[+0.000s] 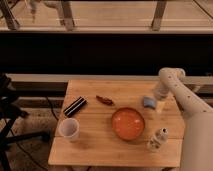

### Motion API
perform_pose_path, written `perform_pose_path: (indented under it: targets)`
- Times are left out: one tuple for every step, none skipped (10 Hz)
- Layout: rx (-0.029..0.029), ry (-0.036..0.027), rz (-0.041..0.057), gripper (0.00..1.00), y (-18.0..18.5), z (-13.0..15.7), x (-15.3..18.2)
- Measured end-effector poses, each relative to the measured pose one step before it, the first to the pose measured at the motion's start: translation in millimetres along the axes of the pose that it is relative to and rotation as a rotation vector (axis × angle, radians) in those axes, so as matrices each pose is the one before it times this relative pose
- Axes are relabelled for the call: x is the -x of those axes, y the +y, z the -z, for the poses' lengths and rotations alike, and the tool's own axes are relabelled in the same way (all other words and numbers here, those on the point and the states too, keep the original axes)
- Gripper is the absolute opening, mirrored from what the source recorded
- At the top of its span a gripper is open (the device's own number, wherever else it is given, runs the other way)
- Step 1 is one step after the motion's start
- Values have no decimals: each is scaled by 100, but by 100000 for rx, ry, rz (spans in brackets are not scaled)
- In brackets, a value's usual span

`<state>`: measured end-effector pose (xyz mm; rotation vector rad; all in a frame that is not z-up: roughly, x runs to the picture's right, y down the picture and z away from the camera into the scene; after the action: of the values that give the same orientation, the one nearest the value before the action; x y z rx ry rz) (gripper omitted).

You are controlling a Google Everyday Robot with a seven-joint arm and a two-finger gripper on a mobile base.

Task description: Place the white sponge in the ceramic bowl

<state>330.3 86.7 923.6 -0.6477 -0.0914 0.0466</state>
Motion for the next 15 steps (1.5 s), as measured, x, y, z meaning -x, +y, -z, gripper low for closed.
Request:
perform_pose_path:
  targets:
    - [527, -181, -305, 100, 100, -120, -291]
    - [352, -138, -260, 100, 88, -78, -289]
    - [697, -285, -197, 100, 122, -263, -235]
    - [218, -219, 46, 100, -50, -136, 26]
    - [296, -208, 91, 100, -44, -153, 58]
    - [486, -78, -9, 100, -38, -178, -44]
    - [159, 26, -135, 100, 124, -85, -169]
    - [127, 43, -234, 100, 149, -93, -249]
    - [115, -64, -38, 100, 84, -100, -113]
    - [162, -219, -28, 100, 91, -136, -107]
    - [338, -127, 95, 100, 67, -144, -25]
    - [255, -28, 80, 100, 45, -100, 26]
    - [99, 35, 135, 100, 12, -51, 35]
    - [203, 123, -69, 100, 131, -132, -188]
    - [115, 10, -86, 100, 100, -81, -144]
